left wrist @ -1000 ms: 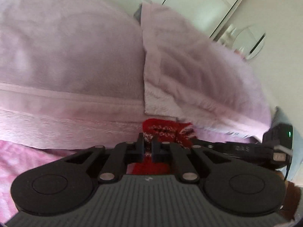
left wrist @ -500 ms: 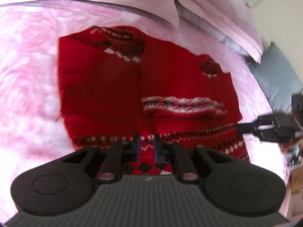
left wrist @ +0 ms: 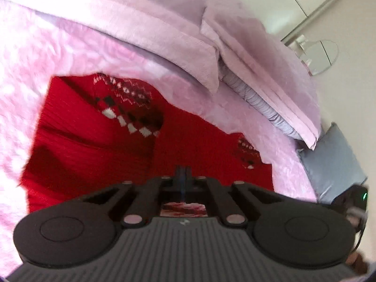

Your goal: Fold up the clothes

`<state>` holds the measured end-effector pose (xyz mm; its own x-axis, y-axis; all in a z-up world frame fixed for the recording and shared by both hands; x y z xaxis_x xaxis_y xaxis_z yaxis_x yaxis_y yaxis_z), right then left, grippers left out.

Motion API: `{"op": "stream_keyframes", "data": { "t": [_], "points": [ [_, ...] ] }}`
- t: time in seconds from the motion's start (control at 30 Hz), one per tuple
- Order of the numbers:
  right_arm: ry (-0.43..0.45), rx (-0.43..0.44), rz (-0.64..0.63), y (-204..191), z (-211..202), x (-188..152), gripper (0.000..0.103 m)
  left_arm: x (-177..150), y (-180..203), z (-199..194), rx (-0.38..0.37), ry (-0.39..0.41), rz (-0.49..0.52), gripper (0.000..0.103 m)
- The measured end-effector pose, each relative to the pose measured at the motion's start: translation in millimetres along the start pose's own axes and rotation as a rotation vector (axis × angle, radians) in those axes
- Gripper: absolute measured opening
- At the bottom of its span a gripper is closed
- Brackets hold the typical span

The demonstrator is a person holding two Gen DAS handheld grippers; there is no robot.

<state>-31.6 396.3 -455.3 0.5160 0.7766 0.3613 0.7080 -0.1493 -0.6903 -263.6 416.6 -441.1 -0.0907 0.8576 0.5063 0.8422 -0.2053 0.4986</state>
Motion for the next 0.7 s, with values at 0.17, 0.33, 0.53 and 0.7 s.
{"op": "stream_keyframes", "data": {
  "t": [0.17,0.33,0.53,0.7],
  "points": [
    [-0.075,-0.053,-0.042,12,-7,-23,0.005,-39,-24,-12,0.139,-0.043,-0.018,0.000],
    [-0.082,-0.023,-0.055,-2,-8,-35,0.030,-23,-11,-25,0.034,0.023,-0.141,0.043],
    [-0.050,0.032,0.092,6,-10,-30,0.050,-9,1,6,-0.063,-0.007,-0.194,0.049],
    [-0.050,0.057,0.093,3,-10,-27,0.024,-22,7,24,-0.060,-0.116,-0.124,0.000]
  ]
}}
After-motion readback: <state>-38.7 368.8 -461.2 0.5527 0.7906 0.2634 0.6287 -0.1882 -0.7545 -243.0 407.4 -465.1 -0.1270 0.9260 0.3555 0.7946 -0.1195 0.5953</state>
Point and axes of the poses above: each gripper's, at about its wrist camera, not at the fingertips, and z roughly the way its jaws point, y to its right, x to its top, the point moved 10 cm from there along z, roughly the way its jaws point, and after that the axes turned 3 degrees about x, right-handed, at the moved point
